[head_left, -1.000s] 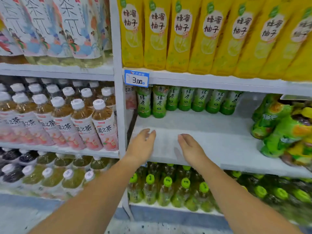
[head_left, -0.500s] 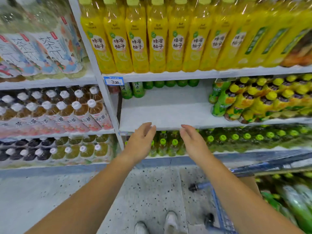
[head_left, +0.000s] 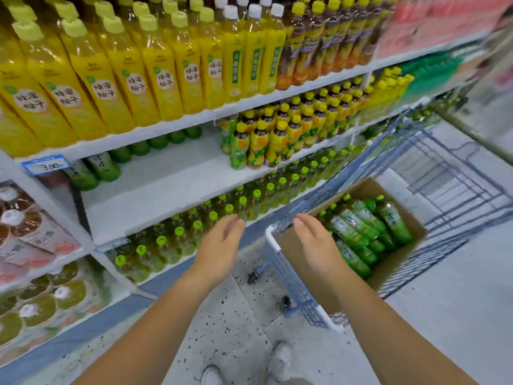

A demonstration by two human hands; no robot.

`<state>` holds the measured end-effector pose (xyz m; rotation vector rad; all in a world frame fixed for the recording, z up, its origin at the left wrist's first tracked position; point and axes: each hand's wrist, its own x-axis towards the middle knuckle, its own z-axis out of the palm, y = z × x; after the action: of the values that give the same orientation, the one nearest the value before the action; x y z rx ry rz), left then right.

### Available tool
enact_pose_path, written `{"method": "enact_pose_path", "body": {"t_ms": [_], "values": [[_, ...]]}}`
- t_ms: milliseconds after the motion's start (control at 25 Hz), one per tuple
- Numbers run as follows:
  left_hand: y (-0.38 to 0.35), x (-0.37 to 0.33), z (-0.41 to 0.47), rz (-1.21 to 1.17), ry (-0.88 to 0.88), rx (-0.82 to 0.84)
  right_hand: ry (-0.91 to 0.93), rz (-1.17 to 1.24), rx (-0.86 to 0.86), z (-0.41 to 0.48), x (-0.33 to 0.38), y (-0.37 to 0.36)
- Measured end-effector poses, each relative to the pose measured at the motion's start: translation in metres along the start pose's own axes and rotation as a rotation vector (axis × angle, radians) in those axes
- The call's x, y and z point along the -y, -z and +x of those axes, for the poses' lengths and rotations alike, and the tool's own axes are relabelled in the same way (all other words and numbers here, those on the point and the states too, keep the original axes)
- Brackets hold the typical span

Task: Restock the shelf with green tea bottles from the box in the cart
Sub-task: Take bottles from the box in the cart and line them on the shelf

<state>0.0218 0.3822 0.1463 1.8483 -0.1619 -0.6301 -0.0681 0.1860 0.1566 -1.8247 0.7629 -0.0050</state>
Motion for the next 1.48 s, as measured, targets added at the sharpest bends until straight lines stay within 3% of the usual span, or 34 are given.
{"method": "enact_pose_path", "body": {"t_ms": [240,400,800,1200,1480], "values": [[-0.099,-0.013,-0.001,0.026,0.028,0.181,-0.069,0.037,-0.154,-0.017,-0.060,0.095],[-0.178,-0.020,0.015,0.035,0.081,0.262,-0.139,0.021,-0.164,0.001,-0.109,0.159],[-0.385,-0.020,0.096,0.024,0.295,0.190,-0.225,-0.208,0.003,0.131,-0.224,0.317],[-0.476,0.076,0.214,0.080,0.505,0.121,-0.162,-0.516,0.216,0.280,-0.314,0.305],[-0.508,0.122,0.267,0.030,0.556,-0.053,-0.167,-0.652,0.279,0.345,-0.348,0.285]]}}
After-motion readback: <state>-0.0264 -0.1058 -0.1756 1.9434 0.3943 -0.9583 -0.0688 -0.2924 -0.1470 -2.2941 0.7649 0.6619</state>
